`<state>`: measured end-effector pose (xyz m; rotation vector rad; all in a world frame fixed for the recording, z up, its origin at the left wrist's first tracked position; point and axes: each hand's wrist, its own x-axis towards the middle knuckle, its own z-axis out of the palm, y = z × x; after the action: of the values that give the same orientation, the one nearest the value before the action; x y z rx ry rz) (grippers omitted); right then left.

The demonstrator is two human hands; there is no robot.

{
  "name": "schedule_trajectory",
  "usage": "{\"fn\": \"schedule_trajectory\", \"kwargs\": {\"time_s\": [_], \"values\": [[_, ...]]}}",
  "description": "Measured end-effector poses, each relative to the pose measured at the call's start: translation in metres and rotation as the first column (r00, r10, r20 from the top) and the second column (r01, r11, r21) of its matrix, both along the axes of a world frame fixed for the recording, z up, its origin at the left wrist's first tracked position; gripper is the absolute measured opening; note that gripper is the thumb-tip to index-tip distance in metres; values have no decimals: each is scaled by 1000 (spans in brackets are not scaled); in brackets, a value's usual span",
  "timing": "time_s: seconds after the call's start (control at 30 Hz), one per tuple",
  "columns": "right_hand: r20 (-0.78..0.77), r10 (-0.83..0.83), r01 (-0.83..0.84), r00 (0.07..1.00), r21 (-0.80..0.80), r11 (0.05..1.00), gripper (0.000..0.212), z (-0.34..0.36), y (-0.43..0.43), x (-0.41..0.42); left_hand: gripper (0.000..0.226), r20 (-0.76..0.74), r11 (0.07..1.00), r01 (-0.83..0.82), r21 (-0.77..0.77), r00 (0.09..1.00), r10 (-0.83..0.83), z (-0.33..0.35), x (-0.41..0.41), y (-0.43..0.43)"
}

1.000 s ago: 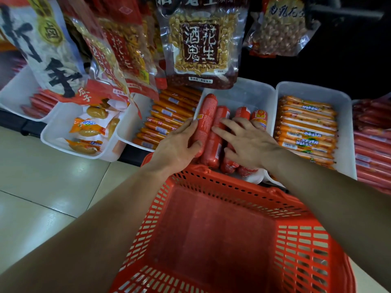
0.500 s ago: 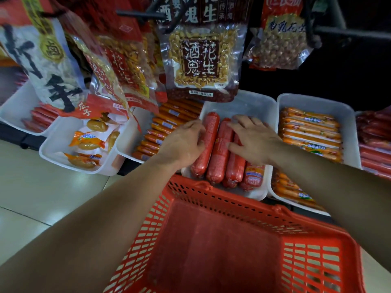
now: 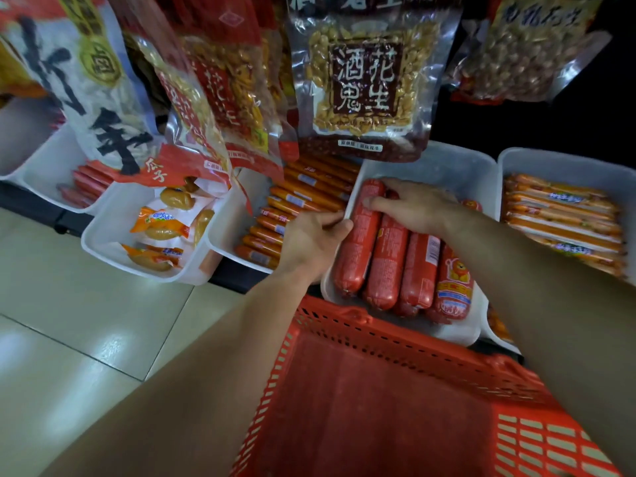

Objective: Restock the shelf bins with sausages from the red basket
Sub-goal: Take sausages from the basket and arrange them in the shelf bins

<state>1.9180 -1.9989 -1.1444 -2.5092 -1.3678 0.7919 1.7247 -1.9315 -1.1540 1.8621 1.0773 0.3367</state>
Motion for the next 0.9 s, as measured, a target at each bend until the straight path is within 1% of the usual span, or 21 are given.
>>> {"fn": "schedule_trajectory", "kwargs": {"time_s": [0.1,0.23,0.33,0.37,0.43,0.5,0.6,0.7,0.73,0.77,0.83,0.9], "values": [[-32,-28,29,999,22,999,65,3,0,-3,29,2,1000,-18,-22,1000,18,-2,0,0],[14,-14,14,1000,3,1000,69,2,-5,-11,30,-13,999,-22,-35,1000,22,-2,1,1],[-64,-86,84,994,-25,996,68,1,5,-11,27,-9,1000,-18,-14,1000,18,-2,2,-1],[-68,-102,100,993,-25,995,71,1,10,-11,25,-13,1000,-10,3,1000,10,-2,2,-2],[-15,-75,75,997,-1,997,78,-2,16,-15,24,-18,1000,0,22,1000,0,-2,2,-2],[27,-48,47,998,14,999,77,-3,15,-17,26,-22,1000,5,12,1000,-4,-1,2,-1],[2,-45,45,999,-8,999,78,-3,8,-15,27,-27,1000,12,-4,1000,-12,2,2,1],[-25,29,-29,999,-27,999,70,1,7,-10,28,-18,1000,-6,-29,1000,6,1,3,2],[-24,46,-47,999,-34,998,70,3,4,-7,29,-20,999,-6,-32,1000,5,0,3,3],[9,54,-54,998,-55,997,74,4,0,-2,30,-30,999,-3,-34,1000,2,-1,4,3],[118,46,-28,992,-150,988,86,4,-12,13,33,-56,1000,5,-23,998,-6,-1,4,4],[151,44,-8,988,-227,974,92,2,-25,25,34,-72,1000,15,-8,997,-16,1,4,4]]}}
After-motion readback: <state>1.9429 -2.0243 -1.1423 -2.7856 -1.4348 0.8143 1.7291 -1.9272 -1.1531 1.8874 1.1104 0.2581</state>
